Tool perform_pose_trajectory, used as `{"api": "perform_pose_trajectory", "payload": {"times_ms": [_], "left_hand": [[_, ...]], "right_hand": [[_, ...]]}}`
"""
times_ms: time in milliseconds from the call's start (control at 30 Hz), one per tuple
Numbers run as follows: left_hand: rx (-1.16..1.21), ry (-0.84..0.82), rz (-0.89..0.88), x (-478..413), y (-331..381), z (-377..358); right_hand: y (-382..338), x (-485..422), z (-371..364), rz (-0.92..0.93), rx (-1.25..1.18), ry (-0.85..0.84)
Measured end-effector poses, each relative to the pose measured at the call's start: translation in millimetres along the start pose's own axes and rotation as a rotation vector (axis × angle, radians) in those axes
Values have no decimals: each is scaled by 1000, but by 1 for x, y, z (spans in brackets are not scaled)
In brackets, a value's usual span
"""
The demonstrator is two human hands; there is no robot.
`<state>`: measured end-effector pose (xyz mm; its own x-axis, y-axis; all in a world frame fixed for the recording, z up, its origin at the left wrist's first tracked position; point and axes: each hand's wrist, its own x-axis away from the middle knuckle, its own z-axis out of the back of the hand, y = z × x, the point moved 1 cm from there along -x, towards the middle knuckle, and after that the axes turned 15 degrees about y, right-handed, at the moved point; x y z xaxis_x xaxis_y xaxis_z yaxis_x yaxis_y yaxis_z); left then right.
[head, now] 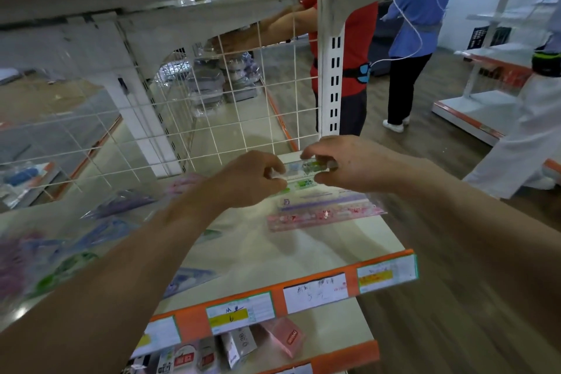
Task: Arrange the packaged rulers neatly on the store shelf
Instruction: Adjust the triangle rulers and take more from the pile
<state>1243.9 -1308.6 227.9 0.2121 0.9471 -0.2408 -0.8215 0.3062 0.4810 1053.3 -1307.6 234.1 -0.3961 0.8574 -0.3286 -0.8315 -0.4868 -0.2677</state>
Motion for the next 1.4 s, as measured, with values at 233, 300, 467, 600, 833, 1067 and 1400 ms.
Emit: {"api": "perform_pose_trajectory", "payload": {"times_ms": [233, 300, 467, 600, 833, 1067, 1400], "left_hand": [[217, -16, 88, -4, -6, 6], [305, -48, 141, -4, -4, 4], [330, 28, 127, -10, -11, 0], [179, 48, 71, -13, -17, -6], [-49, 133, 85, -12, -38, -3], [-88, 132, 98, -6, -57, 12], [-82, 166, 182, 15, -80, 48]], "right_hand": [[16, -7, -7, -22, 78, 19], [20, -9, -9, -29, 108, 35], [23, -9, -12, -100, -106, -91], [25, -16, -16, -20, 30, -48], [21, -40, -36, 10, 285, -91], [19, -50, -49, -65, 249, -279], [-50, -76, -50, 34, 112, -133]]}}
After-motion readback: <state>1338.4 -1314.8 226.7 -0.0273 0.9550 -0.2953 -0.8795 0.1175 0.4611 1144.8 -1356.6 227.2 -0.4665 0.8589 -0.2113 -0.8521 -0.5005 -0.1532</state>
